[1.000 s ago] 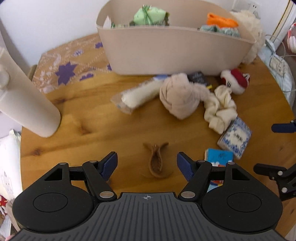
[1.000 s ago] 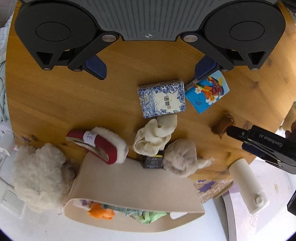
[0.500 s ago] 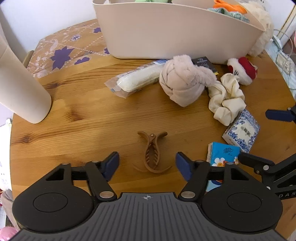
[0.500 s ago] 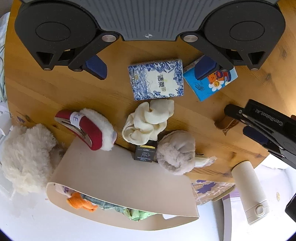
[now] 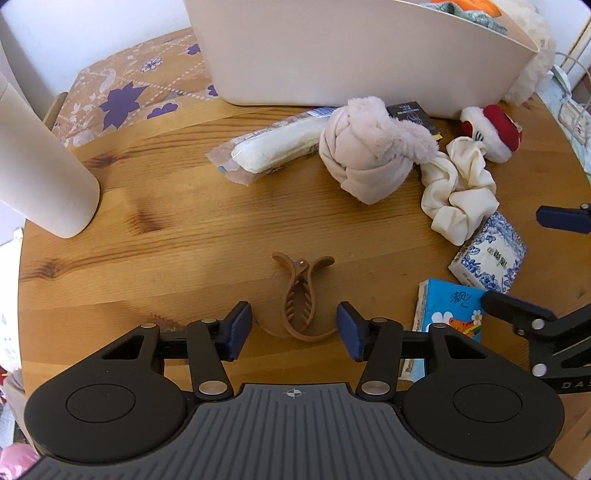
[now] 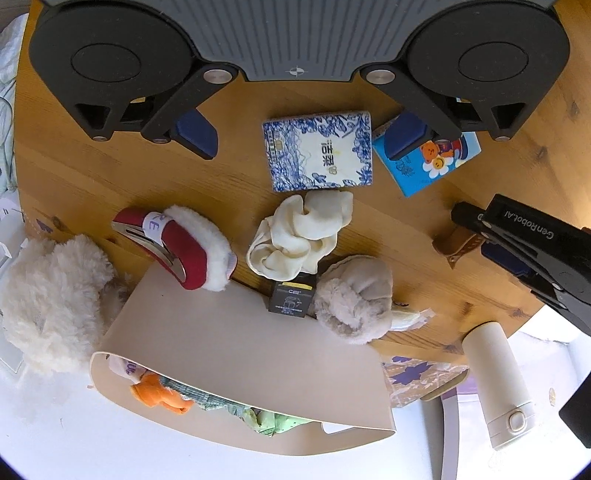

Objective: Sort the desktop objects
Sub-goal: 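Move both tools back toward the items left on the table, then grasp the blue-and-white tissue pack with right tool while left tool grasps brown claw clip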

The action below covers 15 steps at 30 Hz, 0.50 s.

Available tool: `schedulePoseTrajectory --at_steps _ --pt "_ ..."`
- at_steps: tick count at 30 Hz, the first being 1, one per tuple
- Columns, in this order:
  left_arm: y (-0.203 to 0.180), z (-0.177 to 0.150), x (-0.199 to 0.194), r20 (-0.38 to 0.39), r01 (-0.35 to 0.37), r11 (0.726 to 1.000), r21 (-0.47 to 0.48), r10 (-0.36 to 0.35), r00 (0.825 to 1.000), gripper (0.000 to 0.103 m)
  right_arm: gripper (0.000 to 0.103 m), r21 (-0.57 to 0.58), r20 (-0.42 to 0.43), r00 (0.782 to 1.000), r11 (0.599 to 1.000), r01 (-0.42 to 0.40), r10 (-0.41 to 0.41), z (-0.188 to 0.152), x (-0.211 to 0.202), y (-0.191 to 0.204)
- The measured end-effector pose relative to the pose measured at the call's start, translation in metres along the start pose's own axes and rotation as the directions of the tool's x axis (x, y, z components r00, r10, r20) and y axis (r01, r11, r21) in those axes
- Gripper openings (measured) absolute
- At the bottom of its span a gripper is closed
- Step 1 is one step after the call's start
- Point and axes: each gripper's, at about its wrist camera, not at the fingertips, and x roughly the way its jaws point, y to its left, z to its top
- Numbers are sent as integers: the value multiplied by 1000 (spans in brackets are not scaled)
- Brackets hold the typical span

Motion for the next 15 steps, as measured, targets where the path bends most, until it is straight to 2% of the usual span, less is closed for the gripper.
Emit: schedulePoseTrajectory --at_steps 10,15 --pt "-1 -1 0 62 53 994 101 -59 996 53 98 33 -10 1000 999 22 -21 -10 3 -10" --pt "0 1 1 76 78 991 107 -86 993 53 95 0 -16 1000 1000 20 -20 -6 10 -3"
